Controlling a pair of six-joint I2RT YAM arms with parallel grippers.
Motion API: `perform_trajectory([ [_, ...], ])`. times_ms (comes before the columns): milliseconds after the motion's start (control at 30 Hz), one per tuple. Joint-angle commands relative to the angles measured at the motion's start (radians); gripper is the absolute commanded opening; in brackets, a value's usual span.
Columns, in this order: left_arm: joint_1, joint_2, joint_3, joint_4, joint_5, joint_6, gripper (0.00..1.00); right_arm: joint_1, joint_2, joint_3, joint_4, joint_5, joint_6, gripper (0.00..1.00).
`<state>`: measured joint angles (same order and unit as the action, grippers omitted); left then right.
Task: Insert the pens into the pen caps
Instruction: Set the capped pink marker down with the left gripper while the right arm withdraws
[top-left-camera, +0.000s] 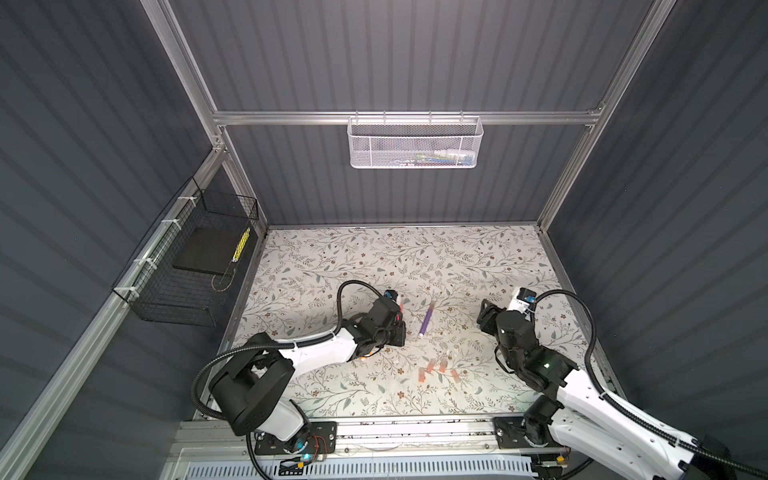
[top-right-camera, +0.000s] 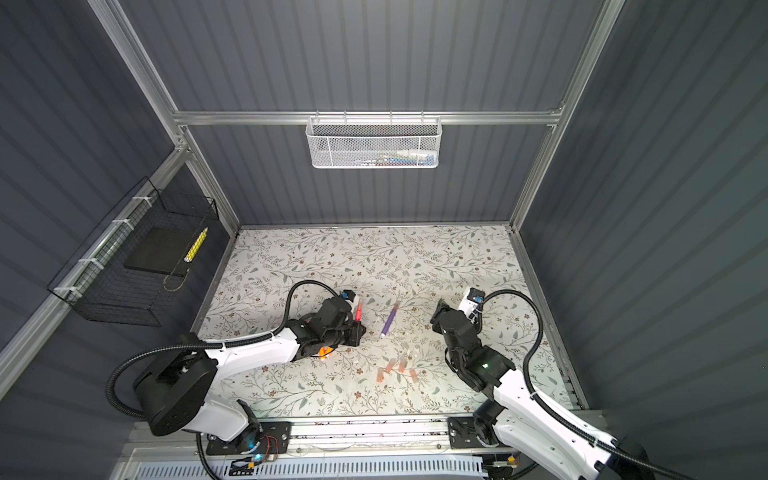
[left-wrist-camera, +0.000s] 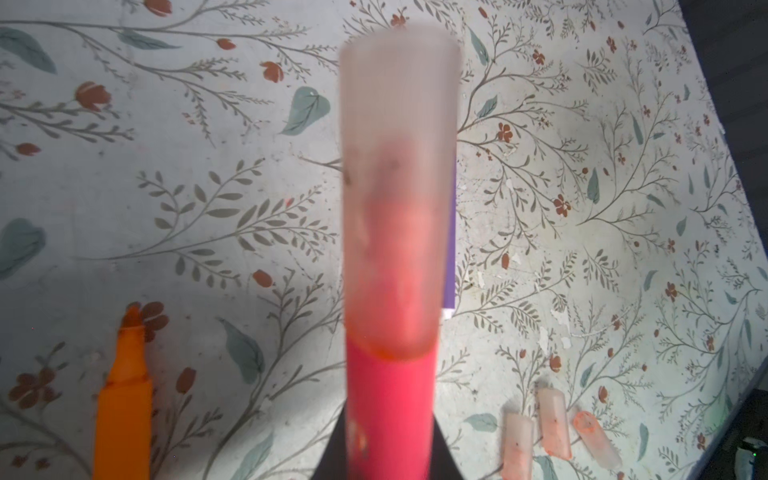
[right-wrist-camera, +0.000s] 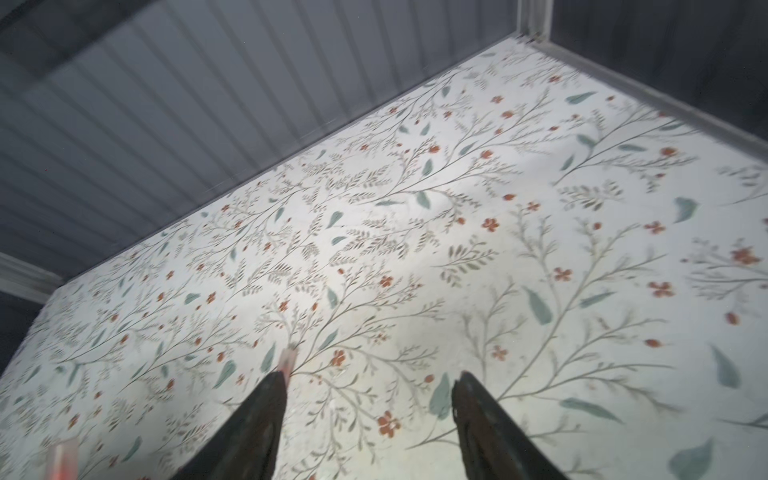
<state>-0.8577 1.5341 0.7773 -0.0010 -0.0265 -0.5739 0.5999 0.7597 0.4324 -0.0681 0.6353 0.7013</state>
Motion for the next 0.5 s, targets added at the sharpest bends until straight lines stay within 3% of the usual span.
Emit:
perform_trajectory([
  [0,-0.017,0.050,0.056,-0.050,-0.036,-0.006,0.00,-0.081,-0.012,-0.029,0.010,0.045,-0.075,0.67],
  [167,-0.016,0.138,0.124,-0.076,-0.026,-0.005,0.00,-0.183,-0.005,-0.073,0.056,0.081,-0.114,0.70],
  [233,-0.016,0.155,0.131,-0.077,-0.028,-0.006,0.00,-0.215,-0.001,-0.089,0.077,0.043,-0.102,0.70],
  [467,-0.017,0.227,0.173,-0.063,0.003,-0.005,0.00,-0.221,0.039,-0.091,0.106,0.008,-0.104,0.71],
])
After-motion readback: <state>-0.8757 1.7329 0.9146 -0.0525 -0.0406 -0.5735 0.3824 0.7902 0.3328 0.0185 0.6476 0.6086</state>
